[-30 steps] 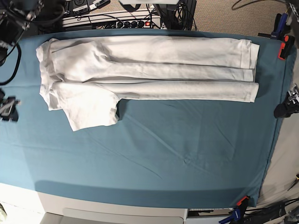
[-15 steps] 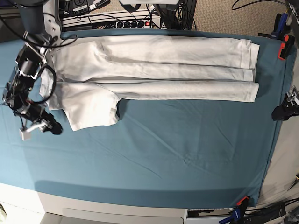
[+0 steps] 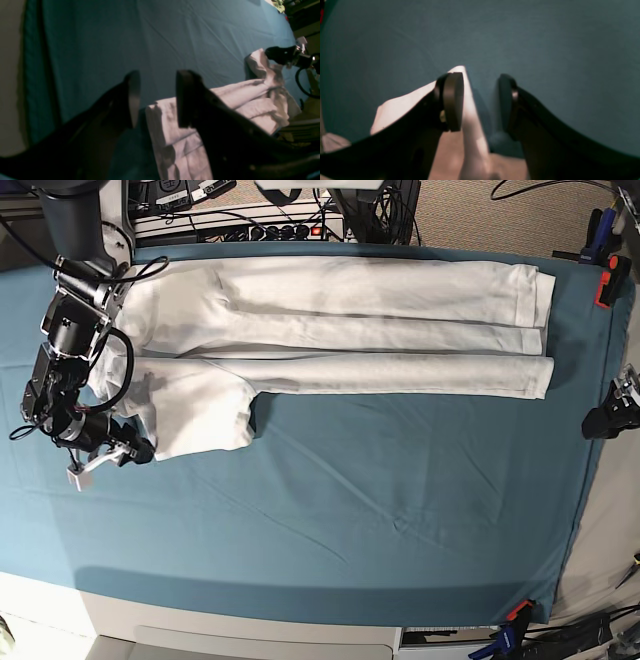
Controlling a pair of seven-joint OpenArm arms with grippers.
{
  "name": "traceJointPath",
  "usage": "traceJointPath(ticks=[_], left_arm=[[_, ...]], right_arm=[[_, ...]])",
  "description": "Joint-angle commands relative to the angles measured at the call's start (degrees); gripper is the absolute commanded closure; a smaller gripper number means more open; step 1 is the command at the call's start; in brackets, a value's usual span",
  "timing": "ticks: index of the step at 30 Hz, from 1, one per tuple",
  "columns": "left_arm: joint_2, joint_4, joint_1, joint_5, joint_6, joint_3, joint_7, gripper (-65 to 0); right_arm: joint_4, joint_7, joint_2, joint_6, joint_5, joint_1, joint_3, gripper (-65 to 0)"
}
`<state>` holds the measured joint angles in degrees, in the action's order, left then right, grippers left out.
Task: Fold the T-shirt properly
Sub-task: 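Grasp the collar end of the folded shirt with the right gripper, then fold the collar end over the shirt body with the right gripper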
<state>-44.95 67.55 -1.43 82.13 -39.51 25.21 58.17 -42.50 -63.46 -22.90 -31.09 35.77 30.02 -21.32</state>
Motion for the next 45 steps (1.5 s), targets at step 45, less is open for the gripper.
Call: traceJointPath(ticks=[45], left_arm=[[-1.9,0.8,-0.8,1.4,-0.5,0.6,-1.0,-24.5]], right_arm=[[-37.1,-16.5,-0.7,-8.9,29.9,-19.0,8.5,0.0]])
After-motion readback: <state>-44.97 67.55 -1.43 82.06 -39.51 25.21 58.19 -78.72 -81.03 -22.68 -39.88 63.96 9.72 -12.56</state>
